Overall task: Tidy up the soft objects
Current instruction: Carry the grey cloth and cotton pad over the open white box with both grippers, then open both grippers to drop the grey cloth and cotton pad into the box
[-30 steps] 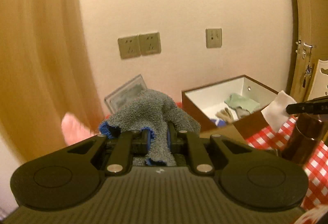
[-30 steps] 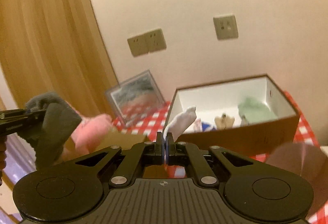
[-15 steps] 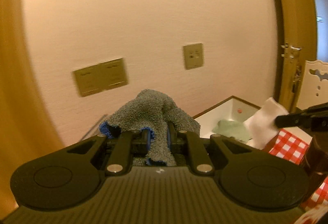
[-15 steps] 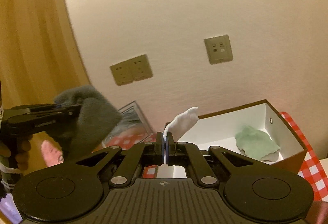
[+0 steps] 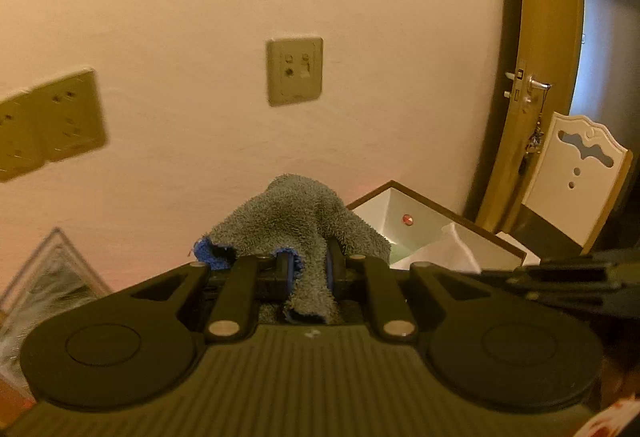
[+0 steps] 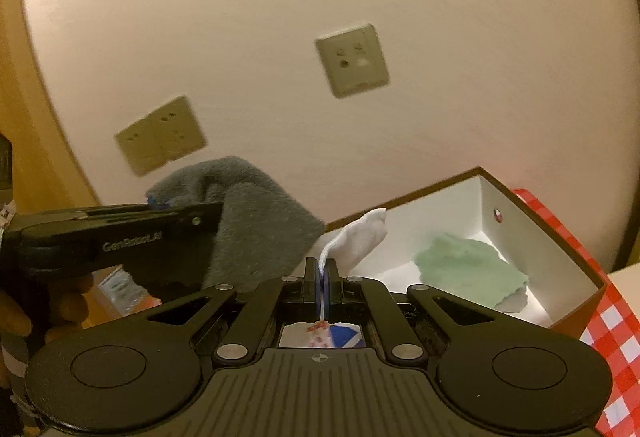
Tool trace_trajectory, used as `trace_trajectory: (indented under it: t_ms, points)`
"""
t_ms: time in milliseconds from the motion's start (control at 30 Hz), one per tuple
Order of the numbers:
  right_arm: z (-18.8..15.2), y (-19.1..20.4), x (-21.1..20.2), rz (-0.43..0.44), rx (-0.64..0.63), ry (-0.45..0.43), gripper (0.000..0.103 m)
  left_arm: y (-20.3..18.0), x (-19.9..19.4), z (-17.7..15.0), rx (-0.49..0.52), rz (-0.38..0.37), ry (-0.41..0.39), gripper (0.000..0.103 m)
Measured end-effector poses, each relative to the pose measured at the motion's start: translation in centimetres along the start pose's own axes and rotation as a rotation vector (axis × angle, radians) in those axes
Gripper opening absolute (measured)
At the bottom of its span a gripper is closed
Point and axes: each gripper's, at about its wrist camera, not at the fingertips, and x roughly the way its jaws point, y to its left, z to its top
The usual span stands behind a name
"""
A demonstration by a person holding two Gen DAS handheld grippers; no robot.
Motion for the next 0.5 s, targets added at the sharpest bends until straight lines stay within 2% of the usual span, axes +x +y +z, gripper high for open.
trace_trajectory:
  t_ms: [200, 300, 333, 367, 500]
  points:
    - [-0.1, -1.1, 2.3, -0.039, 0.026, 0.017, 0.002, 0.2, 4.5, 0.6, -0.024, -0.040, 0.028, 0.014]
    - [-0.3, -1.5, 3.0, -0.056, 0.033, 0.022, 0.002, 0.3, 6.1, 0.7, -0.036, -0.063, 0.031, 0.032]
    - [-0.3, -1.6, 3.3, -0.061, 0.037, 0.028, 0.002, 0.5, 6.5, 0.6, -0.042, -0.079, 0.037, 0.046]
    - [-0.4, -1.8, 3.4, -0.063, 0.039, 0.033, 0.002, 0.6, 7.0, 0.5, -0.054, -0.092, 0.045, 0.052]
    - [-1.0, -2.1, 3.6, -0.065, 0.039, 0.048, 0.002, 1.3, 8.8, -0.4, -0.075, -0.077, 0.106, 0.052]
